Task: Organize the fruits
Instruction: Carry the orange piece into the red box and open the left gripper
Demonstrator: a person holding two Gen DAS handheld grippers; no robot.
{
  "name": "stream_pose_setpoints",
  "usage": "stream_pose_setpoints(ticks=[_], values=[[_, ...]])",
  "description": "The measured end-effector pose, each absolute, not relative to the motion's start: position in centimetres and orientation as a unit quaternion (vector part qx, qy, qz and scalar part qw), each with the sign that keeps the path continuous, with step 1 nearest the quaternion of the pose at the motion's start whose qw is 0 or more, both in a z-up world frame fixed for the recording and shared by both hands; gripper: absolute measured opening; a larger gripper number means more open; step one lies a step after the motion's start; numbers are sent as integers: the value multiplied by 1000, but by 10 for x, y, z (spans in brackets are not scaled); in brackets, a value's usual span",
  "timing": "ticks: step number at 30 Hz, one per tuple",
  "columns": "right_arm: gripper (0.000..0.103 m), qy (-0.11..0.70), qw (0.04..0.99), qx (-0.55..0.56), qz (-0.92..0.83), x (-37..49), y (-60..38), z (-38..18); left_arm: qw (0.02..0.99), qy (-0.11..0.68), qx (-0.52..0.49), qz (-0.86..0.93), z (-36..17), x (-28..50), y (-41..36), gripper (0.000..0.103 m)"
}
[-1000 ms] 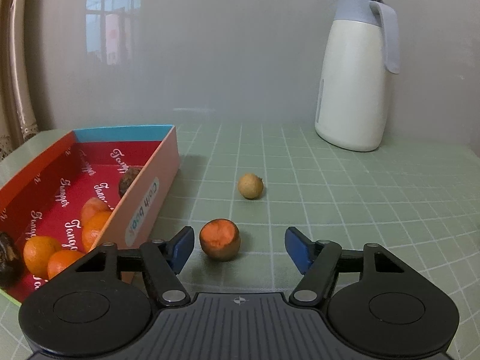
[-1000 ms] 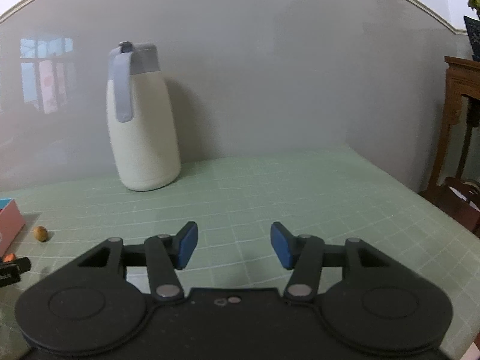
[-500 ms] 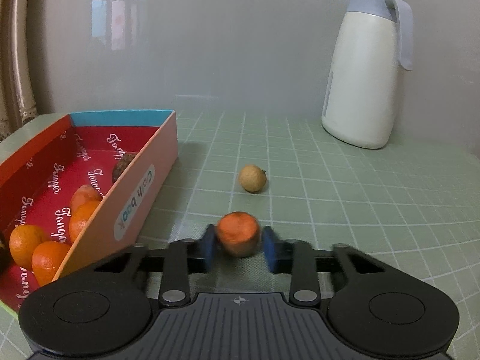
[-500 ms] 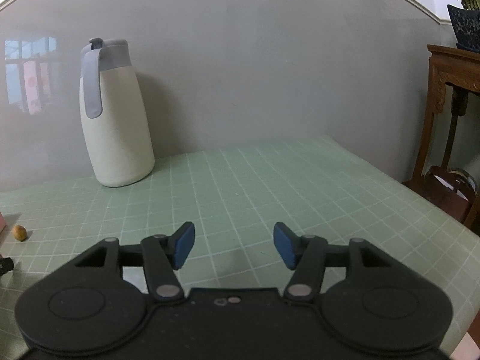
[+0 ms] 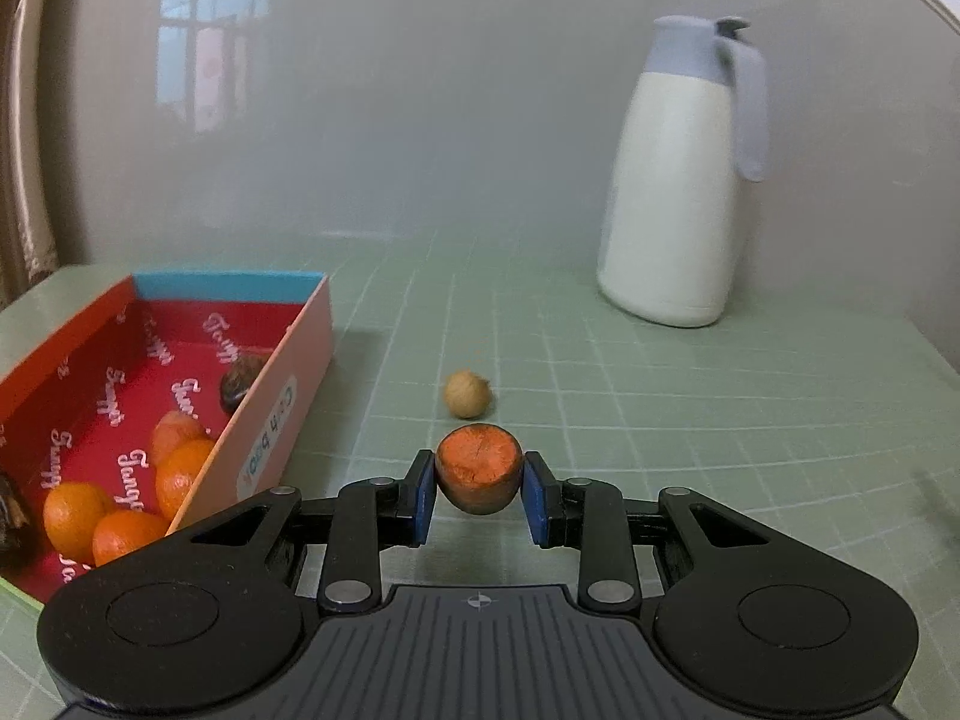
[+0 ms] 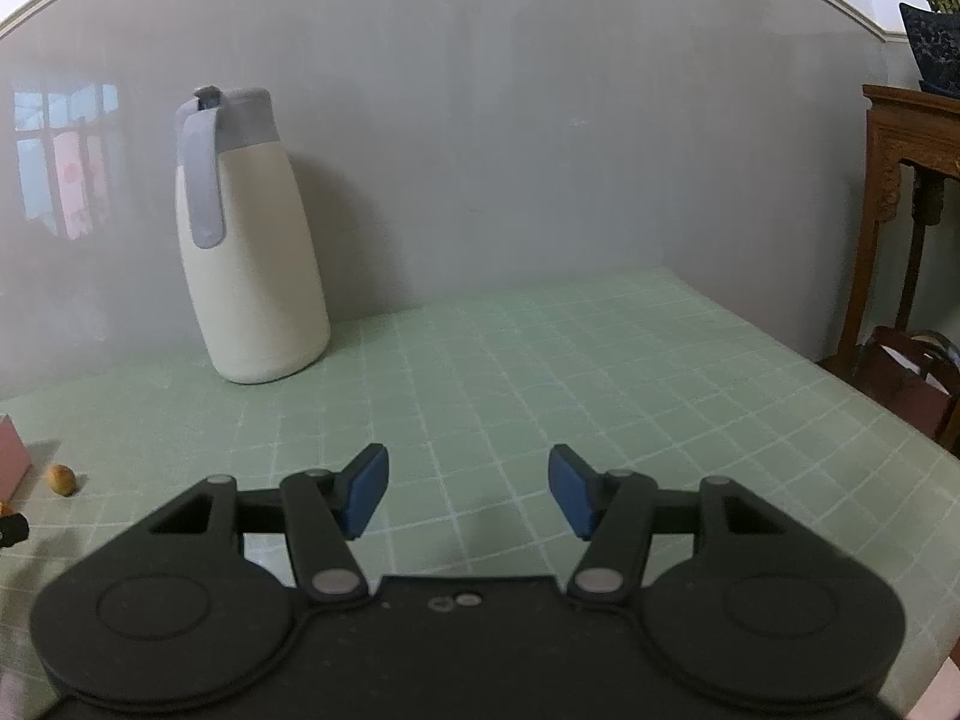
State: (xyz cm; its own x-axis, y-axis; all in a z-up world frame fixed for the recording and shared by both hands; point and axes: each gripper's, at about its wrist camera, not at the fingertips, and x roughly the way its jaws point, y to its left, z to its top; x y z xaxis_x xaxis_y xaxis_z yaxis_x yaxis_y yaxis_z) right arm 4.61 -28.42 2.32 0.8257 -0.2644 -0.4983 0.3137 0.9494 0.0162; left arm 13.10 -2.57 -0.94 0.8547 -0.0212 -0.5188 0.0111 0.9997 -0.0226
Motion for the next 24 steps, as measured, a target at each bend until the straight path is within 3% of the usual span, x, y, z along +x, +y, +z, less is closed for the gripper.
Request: stream_pose_setpoints(ticks=[10,24], values=[[61,257,956,47,-132,50,-259,25,975,224,3,-7,21,101,-7,30],[61,266,958,53,-98,66,-224,20,974,218,-7,53,26,93,57,31]])
